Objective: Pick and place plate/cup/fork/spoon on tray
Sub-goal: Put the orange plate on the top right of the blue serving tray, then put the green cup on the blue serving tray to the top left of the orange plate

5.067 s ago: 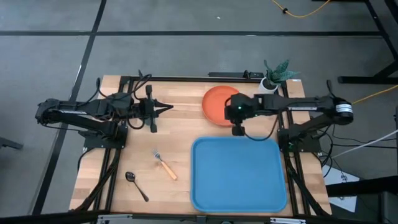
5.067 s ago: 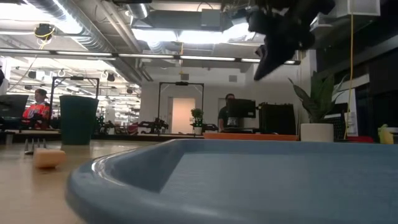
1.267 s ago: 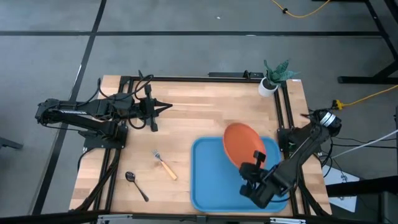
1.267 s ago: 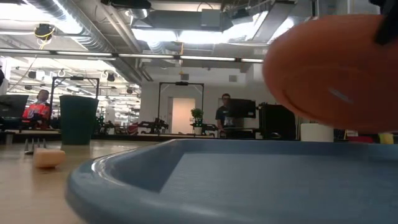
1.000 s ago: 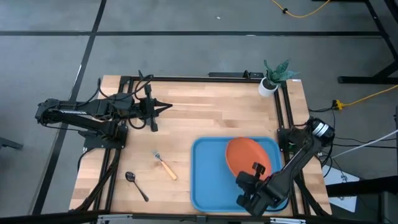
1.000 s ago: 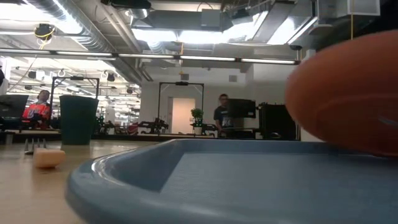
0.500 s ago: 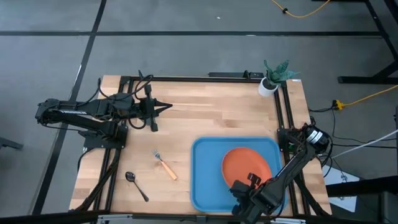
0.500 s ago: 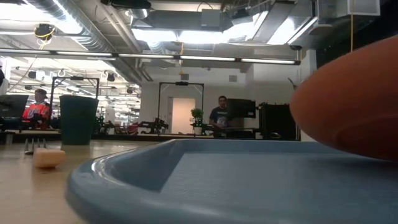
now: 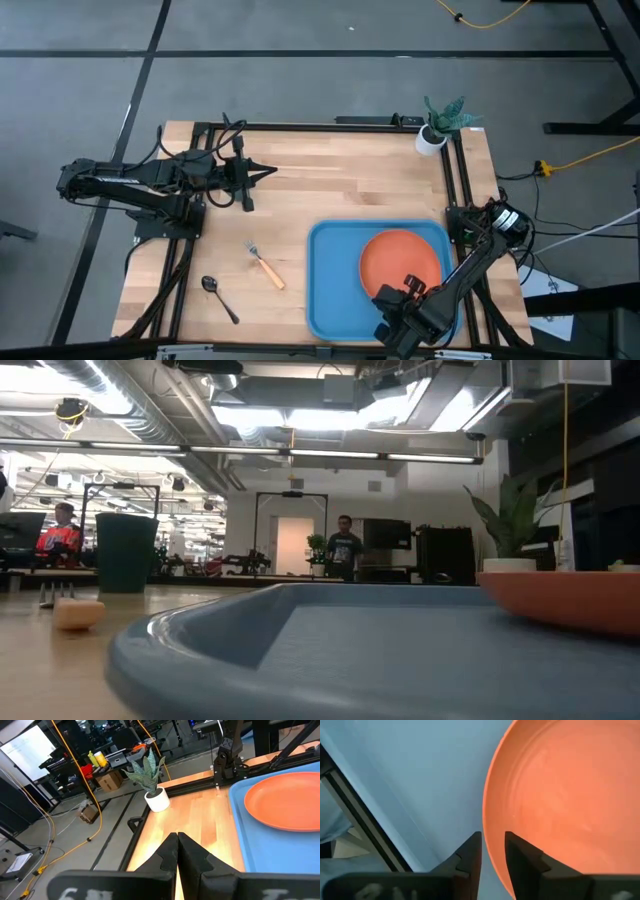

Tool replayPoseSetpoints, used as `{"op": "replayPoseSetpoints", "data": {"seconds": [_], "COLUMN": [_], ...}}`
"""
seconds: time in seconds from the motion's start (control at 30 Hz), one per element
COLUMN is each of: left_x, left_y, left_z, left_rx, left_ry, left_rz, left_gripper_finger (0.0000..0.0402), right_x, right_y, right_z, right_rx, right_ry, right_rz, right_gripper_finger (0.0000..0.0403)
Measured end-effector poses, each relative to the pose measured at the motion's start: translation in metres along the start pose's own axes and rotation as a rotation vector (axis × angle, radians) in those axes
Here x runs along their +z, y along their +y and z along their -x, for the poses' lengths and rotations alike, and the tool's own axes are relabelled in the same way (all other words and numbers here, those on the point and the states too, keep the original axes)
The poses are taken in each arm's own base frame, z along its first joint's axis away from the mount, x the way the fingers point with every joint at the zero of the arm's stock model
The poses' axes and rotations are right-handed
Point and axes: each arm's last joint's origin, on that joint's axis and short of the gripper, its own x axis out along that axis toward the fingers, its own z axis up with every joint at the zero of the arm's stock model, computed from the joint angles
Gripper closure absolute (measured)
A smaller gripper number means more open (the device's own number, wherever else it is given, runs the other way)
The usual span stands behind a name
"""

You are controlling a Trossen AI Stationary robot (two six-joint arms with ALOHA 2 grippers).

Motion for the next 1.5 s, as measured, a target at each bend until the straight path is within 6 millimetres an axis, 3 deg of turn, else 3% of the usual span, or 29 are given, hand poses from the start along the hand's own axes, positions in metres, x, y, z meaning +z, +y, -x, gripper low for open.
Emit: {"op": "replayPoseSetpoints", "data": {"seconds": [0.13,0.3,0.47,0.57,0.67,0.8,1.03,1.17,1.5], "left_x": [0.0,0.0,0.0,0.0,0.0,0.0,0.0,0.0,0.0], "left_y": [0.0,0.0,0.0,0.0,0.0,0.0,0.0,0.0,0.0], "left_z": [0.0,0.0,0.0,0.0,0.0,0.0,0.0,0.0,0.0], "left_rx": [0.0,0.0,0.0,0.0,0.0,0.0,0.0,0.0,0.0], "left_ry": [0.0,0.0,0.0,0.0,0.0,0.0,0.0,0.0,0.0], "left_rz": [0.0,0.0,0.0,0.0,0.0,0.0,0.0,0.0,0.0], "left_gripper_finger": [0.0401,0.0401,0.0401,0.0401,0.0401,0.0401,0.0401,0.0401,0.0401], "right_x": [0.002,0.015,0.056,0.089,0.126,0.176,0.255,0.271,0.29], "right_y": [-0.001,-0.003,-0.006,-0.011,-0.02,-0.035,-0.068,-0.092,-0.155], "right_z": [0.0,0.0,-0.001,-0.006,-0.015,-0.026,-0.031,-0.037,-0.052], "right_rx": [-0.021,-0.069,-0.173,-0.212,-0.203,-0.132,0.024,-0.044,-0.282], "right_ry": [-0.066,-0.346,-0.721,-0.806,-0.761,-0.621,-0.645,-0.606,-0.389], "right_rz": [0.006,0.058,0.062,0.004,-0.054,0.018,0.173,0.211,0.285], "right_gripper_finger": [0.0314,0.0313,0.0313,0.0313,0.0313,0.0313,0.0313,0.0313,0.0313]}}
